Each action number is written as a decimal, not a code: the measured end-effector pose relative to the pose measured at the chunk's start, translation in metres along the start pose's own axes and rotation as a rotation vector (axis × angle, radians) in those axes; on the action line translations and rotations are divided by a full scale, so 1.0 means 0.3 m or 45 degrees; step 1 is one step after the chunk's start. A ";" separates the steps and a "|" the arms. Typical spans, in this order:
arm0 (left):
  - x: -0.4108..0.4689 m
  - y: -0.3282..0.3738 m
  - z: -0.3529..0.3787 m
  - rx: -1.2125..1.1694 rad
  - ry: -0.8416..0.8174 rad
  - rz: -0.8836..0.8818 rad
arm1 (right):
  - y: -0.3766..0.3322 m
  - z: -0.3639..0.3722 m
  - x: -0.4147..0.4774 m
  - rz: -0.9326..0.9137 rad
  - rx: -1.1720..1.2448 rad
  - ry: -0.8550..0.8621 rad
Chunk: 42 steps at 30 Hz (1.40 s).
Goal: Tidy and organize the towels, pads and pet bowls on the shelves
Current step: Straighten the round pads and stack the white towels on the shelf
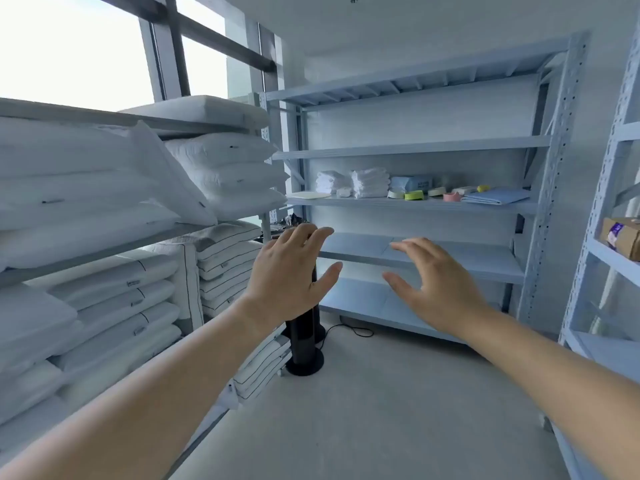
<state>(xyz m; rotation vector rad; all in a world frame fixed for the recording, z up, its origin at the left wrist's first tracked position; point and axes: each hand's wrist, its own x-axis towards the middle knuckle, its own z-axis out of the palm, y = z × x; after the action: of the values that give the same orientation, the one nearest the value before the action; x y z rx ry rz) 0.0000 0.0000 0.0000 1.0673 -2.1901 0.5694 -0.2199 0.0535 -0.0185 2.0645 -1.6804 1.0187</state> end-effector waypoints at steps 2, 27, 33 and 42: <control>0.040 -0.029 0.057 -0.021 -0.008 0.007 | 0.028 0.051 0.040 0.002 0.011 0.024; 0.407 -0.536 0.876 -0.144 -0.115 -0.033 | 0.366 0.872 0.580 -0.126 0.055 -0.102; 0.592 -0.538 1.149 -0.142 -0.118 -0.064 | 0.603 1.037 0.753 -0.098 0.064 -0.121; 1.097 -0.511 1.623 -0.168 -0.184 0.009 | 1.096 1.196 1.113 -0.039 0.016 -0.087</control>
<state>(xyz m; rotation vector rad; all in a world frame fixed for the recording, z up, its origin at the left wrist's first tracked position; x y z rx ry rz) -0.2013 -0.5643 -0.0998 1.0598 -2.3215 0.3544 -0.3845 -0.5051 -0.1139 2.1491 -1.6738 0.9618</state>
